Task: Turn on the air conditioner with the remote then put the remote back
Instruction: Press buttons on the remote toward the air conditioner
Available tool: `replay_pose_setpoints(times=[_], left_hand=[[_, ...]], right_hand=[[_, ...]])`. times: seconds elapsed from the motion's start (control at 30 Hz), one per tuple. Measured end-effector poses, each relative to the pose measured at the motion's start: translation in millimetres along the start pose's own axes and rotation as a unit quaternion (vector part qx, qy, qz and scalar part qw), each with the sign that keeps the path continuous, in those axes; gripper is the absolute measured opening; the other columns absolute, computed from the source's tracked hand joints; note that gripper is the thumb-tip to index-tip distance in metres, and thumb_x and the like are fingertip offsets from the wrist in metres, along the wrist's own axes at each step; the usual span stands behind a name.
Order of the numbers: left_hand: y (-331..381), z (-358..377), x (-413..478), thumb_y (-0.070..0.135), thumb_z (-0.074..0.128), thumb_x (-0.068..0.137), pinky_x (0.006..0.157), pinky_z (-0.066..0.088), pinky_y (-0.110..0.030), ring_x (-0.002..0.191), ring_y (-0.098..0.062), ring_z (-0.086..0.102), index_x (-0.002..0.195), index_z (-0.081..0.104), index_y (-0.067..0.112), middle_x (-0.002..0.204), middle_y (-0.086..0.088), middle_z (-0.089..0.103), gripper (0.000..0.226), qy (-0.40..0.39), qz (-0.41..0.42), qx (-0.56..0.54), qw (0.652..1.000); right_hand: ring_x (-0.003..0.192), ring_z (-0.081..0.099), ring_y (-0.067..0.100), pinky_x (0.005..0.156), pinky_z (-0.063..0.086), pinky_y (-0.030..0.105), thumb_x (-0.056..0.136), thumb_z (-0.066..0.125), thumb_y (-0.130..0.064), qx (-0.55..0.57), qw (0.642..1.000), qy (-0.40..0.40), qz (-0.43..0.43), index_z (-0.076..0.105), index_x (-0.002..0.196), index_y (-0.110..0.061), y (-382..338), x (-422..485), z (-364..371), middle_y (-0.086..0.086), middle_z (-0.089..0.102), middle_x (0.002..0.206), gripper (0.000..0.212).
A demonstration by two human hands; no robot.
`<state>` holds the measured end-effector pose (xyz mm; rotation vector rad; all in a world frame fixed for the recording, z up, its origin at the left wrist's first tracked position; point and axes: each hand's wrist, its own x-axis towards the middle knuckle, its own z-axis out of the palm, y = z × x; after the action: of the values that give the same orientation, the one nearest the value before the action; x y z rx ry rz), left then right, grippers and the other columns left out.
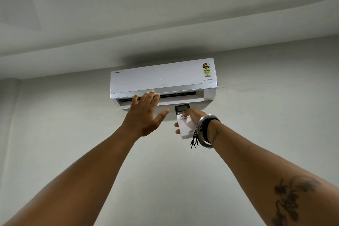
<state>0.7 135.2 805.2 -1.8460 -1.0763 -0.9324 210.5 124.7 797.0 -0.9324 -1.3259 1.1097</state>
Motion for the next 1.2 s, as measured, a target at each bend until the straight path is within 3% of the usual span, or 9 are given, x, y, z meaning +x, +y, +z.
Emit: replay_pose_setpoints(times=[0.4, 1.2], left_hand=[[2, -2, -3, 0.068, 0.012, 0.09, 0.123, 0.002, -0.048, 0.151, -0.022, 0.012, 0.154, 0.019, 0.017, 0.164, -0.008, 0.018, 0.082, 0.003, -0.009, -0.005, 1.0], [-5, 21, -4, 0.069, 0.011, 0.089, 0.121, 0.001, -0.049, 0.151, -0.022, 0.014, 0.153, 0.02, 0.014, 0.163, -0.008, 0.021, 0.086, -0.004, -0.024, 0.015, 1.0]], right_hand=[[0.055, 0.073, 0.036, 0.047, 0.059, 0.033, 0.092, 0.045, -0.012, -0.006, 1.0, 0.003, -0.009, 0.051, 0.096, -0.003, -12, -4, -2, 0.017, 0.077, 0.066, 0.012], [0.055, 0.073, 0.041, 0.041, 0.057, 0.04, 0.092, 0.048, -0.007, 0.002, 0.999, 0.022, -0.035, 0.054, 0.1, 0.001, -4, 22, -9, 0.021, 0.076, 0.069, 0.013]])
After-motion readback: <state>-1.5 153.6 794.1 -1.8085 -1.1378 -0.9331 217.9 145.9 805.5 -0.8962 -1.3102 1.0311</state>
